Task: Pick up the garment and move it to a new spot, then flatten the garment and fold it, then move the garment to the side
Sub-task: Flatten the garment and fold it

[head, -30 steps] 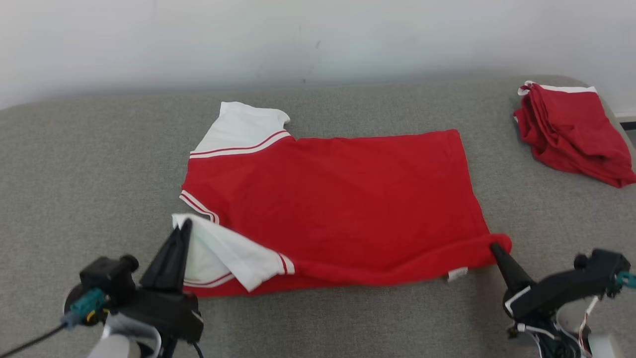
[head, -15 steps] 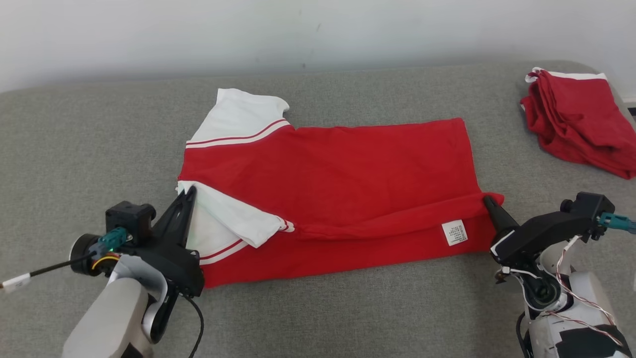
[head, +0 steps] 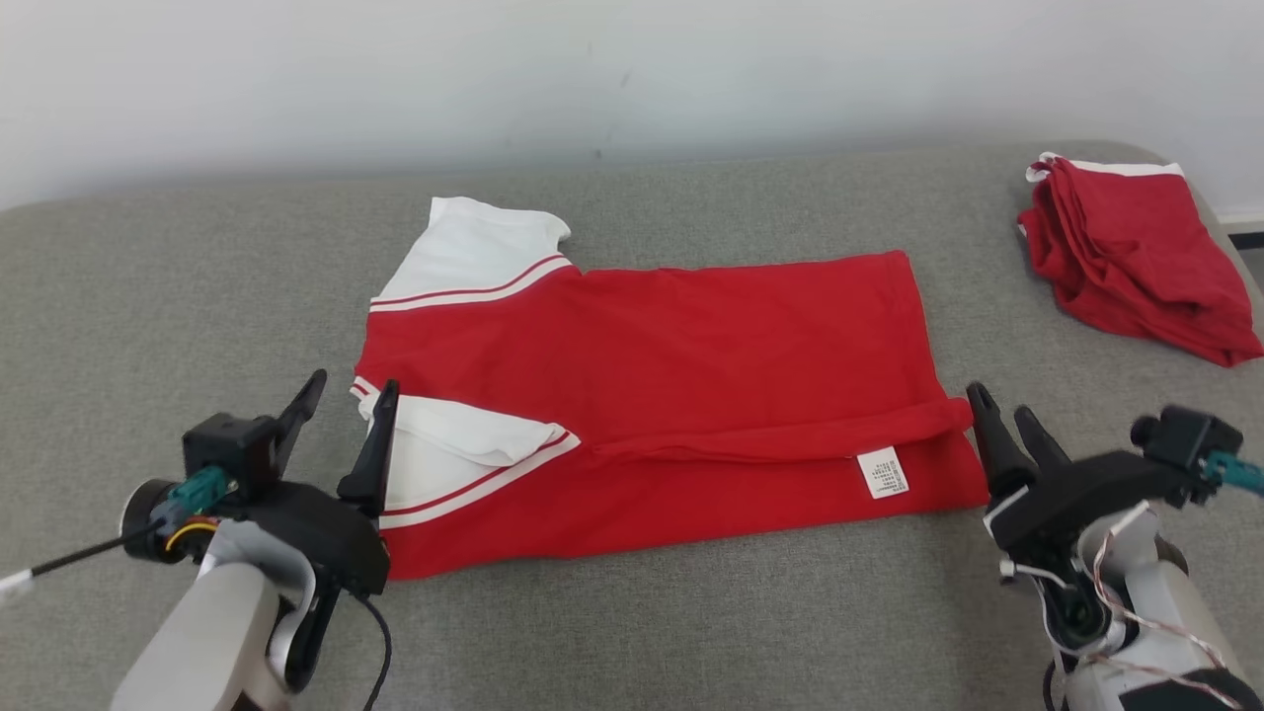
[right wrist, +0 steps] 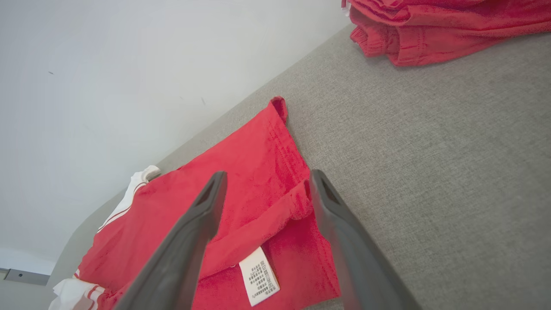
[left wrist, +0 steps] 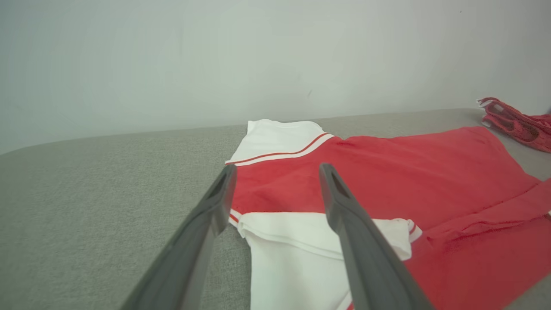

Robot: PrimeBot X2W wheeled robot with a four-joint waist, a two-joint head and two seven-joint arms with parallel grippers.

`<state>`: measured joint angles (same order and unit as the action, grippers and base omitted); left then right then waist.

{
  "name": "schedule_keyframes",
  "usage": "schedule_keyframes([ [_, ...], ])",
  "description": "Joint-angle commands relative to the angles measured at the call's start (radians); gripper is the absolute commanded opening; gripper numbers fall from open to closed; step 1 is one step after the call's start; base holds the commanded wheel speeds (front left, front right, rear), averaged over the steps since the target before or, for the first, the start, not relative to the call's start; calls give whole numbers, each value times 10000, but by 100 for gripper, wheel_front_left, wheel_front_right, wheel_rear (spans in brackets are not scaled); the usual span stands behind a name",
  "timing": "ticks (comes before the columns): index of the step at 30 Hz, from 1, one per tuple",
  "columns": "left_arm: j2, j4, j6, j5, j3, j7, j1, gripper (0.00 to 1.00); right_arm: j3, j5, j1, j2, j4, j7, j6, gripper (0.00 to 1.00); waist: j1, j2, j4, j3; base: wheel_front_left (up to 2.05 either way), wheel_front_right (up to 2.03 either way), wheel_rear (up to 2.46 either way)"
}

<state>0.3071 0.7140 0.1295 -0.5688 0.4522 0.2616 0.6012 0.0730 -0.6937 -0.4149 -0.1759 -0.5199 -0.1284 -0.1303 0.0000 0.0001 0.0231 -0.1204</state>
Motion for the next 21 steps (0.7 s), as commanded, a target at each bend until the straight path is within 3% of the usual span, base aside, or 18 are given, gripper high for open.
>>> schedule_keyframes([
  [1,36,-158,8,67,-126,34,-299,100,-55,-91,207,-77,57,97,-13,100,0,-1,44,65,0,0,0],
  [11,-242,-2074,-210,792,-1531,37,-2906,100,-537,196,1601,-753,32,899,-13,100,0,-1,236,151,0,0,0],
  [21,-674,-1417,-73,915,-1717,39,-3401,100,-1484,1243,1154,-935,-645,1654,-13,100,0,-1,218,1,0,0,0],
])
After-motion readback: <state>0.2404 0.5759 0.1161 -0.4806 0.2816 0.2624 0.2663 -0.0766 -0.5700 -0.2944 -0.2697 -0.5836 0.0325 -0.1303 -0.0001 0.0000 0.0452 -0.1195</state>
